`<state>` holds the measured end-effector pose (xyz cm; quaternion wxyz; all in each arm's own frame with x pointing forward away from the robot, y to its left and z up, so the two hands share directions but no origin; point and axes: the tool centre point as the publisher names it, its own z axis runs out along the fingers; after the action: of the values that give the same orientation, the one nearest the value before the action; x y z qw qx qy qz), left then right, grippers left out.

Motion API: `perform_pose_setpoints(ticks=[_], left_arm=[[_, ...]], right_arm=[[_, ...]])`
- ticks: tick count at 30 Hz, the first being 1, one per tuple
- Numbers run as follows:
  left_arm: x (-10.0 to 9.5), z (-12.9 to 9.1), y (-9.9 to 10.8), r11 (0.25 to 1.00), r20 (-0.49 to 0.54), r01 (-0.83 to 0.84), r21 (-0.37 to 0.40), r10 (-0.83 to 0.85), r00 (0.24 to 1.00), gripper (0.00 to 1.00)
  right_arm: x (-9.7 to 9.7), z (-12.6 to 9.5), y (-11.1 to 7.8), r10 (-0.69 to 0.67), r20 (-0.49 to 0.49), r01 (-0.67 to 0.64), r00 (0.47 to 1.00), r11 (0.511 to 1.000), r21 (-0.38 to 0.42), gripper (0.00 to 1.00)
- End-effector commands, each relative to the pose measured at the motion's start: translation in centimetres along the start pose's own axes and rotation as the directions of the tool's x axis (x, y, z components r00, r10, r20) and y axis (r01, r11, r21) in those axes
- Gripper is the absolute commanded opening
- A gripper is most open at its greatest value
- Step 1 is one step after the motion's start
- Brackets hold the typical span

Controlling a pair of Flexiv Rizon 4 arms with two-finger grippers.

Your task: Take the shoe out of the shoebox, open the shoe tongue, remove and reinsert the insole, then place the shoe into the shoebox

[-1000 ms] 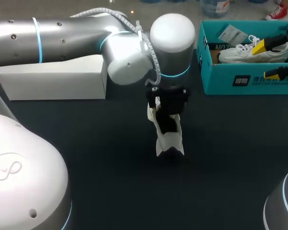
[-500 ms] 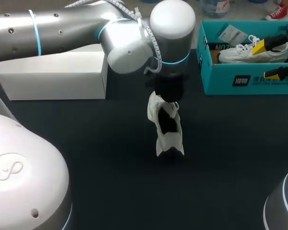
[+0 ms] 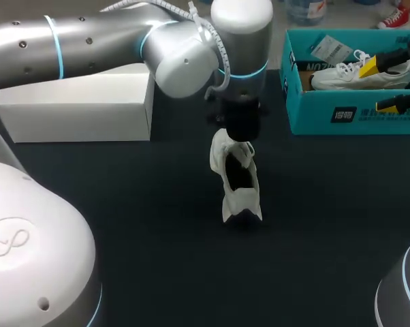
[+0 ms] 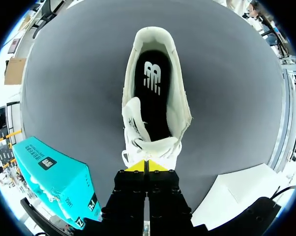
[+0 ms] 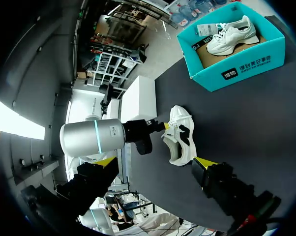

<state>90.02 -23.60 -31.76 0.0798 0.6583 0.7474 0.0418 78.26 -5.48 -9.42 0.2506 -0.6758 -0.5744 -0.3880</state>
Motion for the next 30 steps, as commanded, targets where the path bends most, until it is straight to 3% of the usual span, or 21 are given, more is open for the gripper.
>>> perform_pose_setpoints(ticks=[1,11,14,21,30], left_arm=[[0.1,-0.1,-0.3,0.998,-0.026,-0.014,0.059,0.016,1.0,0.0],[1.9,0.2,-3.1,0.986,-0.13,-0.035,0.161,0.057,0.99,0.0],[2.0,0.3,-3.4,0.987,-0.171,-0.026,0.161,0.054,0.984,0.0],[0.8,-2.0,-3.2,0.985,-0.121,0.088,0.147,-0.07,0.99,0.0],[0.6,0.0,-4.8,0.979,-0.164,0.11,0.171,-0.082,0.983,0.0]], right_arm=[[0.0,0.1,0.0,0.002,0.003,-0.002,1.0,1.0,-0.001,1.0],[0.0,0.1,0.0,0.002,0.003,-0.002,1.0,1.0,-0.001,1.0],[0.0,0.1,0.0,0.002,0.003,-0.002,1.0,1.0,-0.001,1.0],[0.0,0.1,0.0,0.002,0.003,-0.002,1.0,1.0,-0.001,1.0],[0.0,0.1,0.0,0.002,0.003,-0.002,1.0,1.0,-0.001,1.0]])
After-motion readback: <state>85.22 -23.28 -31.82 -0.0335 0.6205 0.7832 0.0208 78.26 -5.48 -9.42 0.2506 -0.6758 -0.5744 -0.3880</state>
